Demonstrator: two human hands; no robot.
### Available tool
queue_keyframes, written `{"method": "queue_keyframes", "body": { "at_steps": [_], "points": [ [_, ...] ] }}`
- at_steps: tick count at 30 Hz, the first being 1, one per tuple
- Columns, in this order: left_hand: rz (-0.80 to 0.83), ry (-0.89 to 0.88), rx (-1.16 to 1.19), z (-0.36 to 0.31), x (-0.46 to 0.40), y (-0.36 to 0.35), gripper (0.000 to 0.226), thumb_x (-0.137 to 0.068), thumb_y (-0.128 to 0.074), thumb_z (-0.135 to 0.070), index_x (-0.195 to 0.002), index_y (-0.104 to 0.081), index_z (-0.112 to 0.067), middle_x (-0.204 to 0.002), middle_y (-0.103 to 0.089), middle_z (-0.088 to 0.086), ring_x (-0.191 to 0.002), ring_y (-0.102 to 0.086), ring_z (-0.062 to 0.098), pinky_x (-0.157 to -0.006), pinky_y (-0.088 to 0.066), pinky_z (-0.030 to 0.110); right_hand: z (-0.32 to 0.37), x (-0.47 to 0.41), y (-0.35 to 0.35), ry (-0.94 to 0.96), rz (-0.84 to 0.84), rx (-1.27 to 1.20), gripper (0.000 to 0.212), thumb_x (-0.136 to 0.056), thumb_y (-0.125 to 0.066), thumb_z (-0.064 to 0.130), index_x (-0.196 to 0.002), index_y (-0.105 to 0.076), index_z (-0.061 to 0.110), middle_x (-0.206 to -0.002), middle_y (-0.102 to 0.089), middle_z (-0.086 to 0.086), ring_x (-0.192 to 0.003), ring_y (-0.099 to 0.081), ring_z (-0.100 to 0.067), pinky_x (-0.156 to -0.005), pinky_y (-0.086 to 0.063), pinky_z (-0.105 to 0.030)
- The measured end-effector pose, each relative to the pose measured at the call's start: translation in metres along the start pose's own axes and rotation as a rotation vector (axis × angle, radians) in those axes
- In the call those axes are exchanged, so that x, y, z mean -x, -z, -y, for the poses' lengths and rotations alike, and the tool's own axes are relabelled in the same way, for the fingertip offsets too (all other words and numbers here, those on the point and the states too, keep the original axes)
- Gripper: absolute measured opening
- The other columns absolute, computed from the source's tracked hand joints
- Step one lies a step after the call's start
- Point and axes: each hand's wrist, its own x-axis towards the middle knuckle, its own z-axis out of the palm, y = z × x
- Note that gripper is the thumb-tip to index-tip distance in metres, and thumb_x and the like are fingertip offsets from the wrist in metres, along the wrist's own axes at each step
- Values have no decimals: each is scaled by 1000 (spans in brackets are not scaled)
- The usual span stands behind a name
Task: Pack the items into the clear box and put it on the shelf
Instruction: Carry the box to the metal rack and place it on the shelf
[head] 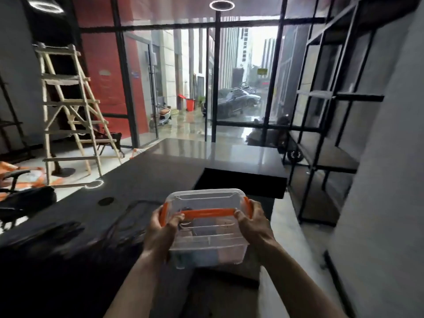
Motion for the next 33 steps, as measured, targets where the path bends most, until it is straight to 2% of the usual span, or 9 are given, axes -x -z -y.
{"method": "queue_keyframes", "body": {
  "at_steps": [3, 7, 10, 14, 18, 24, 28, 33],
  "points": [
    [120, -5, -58, 30, 14, -78, 91, -62, -73, -44, -144, -50, -15, -134, -63, 10, -119, -62, 28, -105, -47, 46, -61, -6, 58, -63, -123, -9, 56, -95, -57, 41, -144, -38, 25, -132, -59, -8, -113, -60, -29, -100, -50, -51],
    [243, -23, -76, 82, 49, -175, 82, -71, -77, -36, -145, -48, -13, -132, -62, 11, -119, -61, 28, -103, -48, 43, -159, -10, 121, -133, -220, -39, 59, -93, -57, 44, -146, -36, 28, -135, -59, -9, -117, -59, -32, -100, -50, -52],
    [280, 4, -79, 131, 74, -243, 89, -64, -74, -39, -146, -48, -12, -131, -63, 12, -118, -62, 30, -105, -48, 49, -233, -11, 166, -187, -251, -36, 59, -94, -56, 43, -147, -35, 29, -137, -59, -8, -118, -59, -33, -101, -50, -51],
    [319, 40, -116, 165, 103, -310, 84, -67, -78, -38, -143, -52, -13, -130, -66, 12, -115, -64, 29, -103, -50, 48, -288, -5, 217, -239, -289, -77, 62, -96, -56, 40, -151, -31, 28, -145, -52, -9, -126, -54, -33, -104, -48, -48],
    [364, 55, -115, 173, 126, -359, 64, -84, -79, -20, -141, -53, -9, -125, -65, 11, -110, -63, 27, -95, -52, 41, -319, -5, 258, -273, -303, -106, 62, -96, -55, 42, -151, -29, 29, -145, -50, -9, -125, -54, -34, -104, -48, -53],
    [391, 40, -94, 174, 126, -410, 73, -85, -79, -23, -149, -45, -11, -138, -57, 14, -120, -58, 32, -104, -48, 48, -336, -21, 299, -276, -345, -102, 59, -99, -55, 36, -152, -30, 25, -144, -51, -10, -126, -54, -33, -103, -47, -42],
    [415, 12, -86, 174, 111, -440, 74, -86, -77, -20, -150, -42, -9, -139, -56, 16, -120, -57, 32, -100, -48, 43, -344, -44, 312, -271, -360, -112, 60, -97, -57, 40, -150, -30, 30, -139, -56, -11, -117, -60, -33, -99, -53, -49],
    [442, -13, -60, 176, 75, -478, 73, -86, -77, -20, -150, -43, -11, -141, -55, 16, -122, -56, 33, -101, -48, 46, -349, -93, 323, -256, -379, -86, 59, -98, -56, 37, -150, -30, 28, -140, -54, -11, -120, -58, -34, -101, -51, -49]
  ]
}}
